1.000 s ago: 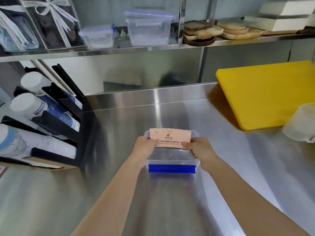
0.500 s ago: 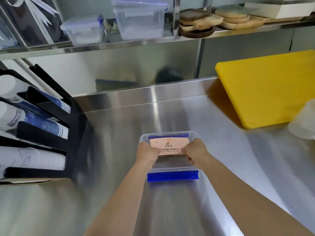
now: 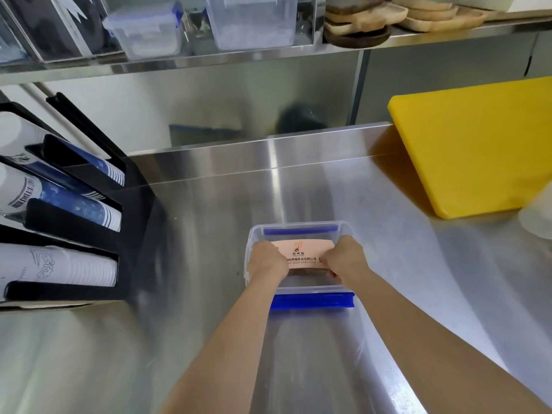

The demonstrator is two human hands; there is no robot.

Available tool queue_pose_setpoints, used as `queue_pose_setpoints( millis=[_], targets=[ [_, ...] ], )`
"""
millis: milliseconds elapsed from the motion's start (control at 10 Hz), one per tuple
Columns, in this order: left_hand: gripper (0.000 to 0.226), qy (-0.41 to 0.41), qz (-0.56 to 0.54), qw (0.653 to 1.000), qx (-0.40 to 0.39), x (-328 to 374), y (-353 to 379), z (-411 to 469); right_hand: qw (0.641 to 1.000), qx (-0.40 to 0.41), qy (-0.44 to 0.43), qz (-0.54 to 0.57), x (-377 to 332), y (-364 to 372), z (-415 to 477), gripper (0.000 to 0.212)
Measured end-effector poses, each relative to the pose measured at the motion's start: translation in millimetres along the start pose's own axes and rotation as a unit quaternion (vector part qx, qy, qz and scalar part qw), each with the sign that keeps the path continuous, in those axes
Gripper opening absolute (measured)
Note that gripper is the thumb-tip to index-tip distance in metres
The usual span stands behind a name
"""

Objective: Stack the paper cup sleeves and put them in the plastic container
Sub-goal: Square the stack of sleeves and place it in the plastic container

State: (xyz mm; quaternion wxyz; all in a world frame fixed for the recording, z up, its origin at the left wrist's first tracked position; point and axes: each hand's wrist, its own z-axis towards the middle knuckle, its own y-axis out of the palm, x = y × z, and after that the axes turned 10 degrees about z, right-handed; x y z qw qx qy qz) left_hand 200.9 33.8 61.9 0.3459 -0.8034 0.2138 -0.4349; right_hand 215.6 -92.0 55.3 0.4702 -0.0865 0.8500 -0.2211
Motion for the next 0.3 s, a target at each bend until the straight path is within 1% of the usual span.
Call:
queue_pose_setpoints(
  millis=[100, 200, 300],
  targets=[
    [0.037, -0.009, -0.014, 1.000, -0.005, -1.0, 2.1, 2.7, 1.000, -0.001, -0.003, -0.006, -0.8, -0.2, -3.4, 0.005],
    [0.033, -0.016, -0.002, 1.000, -0.008, 0.0, 1.6, 10.4, 1.000, -0.006, 0.000, -0.002, -6.5, -0.9, -3.1, 0.003],
    [0.030, -0.009, 0.011, 1.000, -0.004, 1.4, -7.7, 9.1, 1.000, -0.002, -0.021, 0.013, -13.7, -8.7, -13.8, 0.004]
  ],
)
